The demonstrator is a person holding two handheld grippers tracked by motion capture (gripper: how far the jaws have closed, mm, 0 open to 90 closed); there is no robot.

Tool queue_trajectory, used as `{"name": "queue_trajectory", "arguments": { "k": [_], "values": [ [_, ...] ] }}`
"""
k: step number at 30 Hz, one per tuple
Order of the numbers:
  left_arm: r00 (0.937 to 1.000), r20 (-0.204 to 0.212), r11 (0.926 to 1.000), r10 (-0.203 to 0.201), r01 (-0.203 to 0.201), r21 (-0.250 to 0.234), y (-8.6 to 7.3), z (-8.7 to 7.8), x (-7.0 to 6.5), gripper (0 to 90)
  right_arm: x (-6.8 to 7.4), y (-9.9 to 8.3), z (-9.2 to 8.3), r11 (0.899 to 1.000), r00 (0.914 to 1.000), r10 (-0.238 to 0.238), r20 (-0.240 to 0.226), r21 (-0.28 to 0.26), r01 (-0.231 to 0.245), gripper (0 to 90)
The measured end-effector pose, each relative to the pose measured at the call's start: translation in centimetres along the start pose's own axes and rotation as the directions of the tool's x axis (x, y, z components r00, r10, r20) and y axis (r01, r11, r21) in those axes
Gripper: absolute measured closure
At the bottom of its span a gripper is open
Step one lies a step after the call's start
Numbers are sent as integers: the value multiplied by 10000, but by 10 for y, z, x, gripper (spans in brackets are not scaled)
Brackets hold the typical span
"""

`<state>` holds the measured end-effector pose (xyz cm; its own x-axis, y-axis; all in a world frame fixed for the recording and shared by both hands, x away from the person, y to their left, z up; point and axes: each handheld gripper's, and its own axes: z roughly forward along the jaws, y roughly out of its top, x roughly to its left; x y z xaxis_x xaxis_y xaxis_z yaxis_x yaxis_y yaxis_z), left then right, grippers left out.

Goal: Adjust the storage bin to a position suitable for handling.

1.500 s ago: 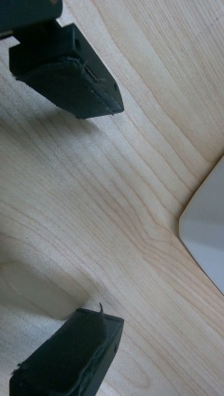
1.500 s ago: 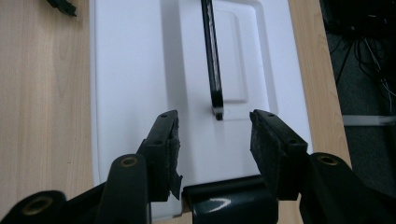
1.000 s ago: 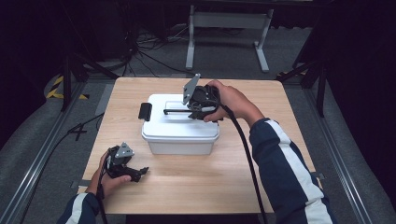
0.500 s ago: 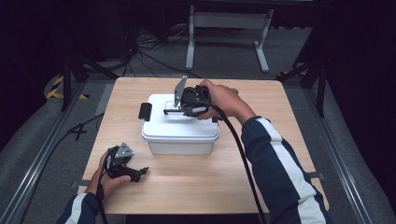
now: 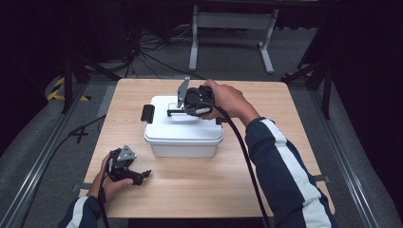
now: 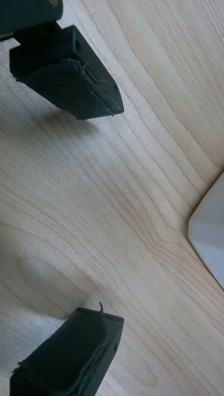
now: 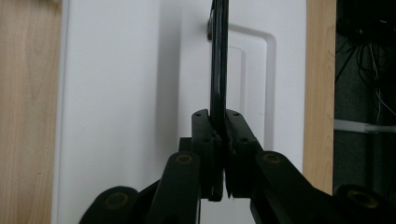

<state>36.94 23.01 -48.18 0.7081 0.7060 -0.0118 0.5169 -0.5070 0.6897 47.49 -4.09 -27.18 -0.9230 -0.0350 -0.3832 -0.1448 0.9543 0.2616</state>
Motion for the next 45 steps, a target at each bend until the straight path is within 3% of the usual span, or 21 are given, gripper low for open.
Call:
{"name": "queue_trajectory", "arguments": {
  "k": [14,25,45],
  "values": [
    [10000,0,10000,24,-24,-10,0,0,0,25,0,1,-7,9996,9999,99,137,-262,-96,851],
    [10000,0,10000,20,-20,-13,0,0,0,25,-2,-2,-23,9986,9993,145,352,-504,-127,852],
    [10000,70,10000,33,-33,-10,0,0,1,24,-1,-26,-48,9960,9981,359,505,-832,-316,852]
  ]
}}
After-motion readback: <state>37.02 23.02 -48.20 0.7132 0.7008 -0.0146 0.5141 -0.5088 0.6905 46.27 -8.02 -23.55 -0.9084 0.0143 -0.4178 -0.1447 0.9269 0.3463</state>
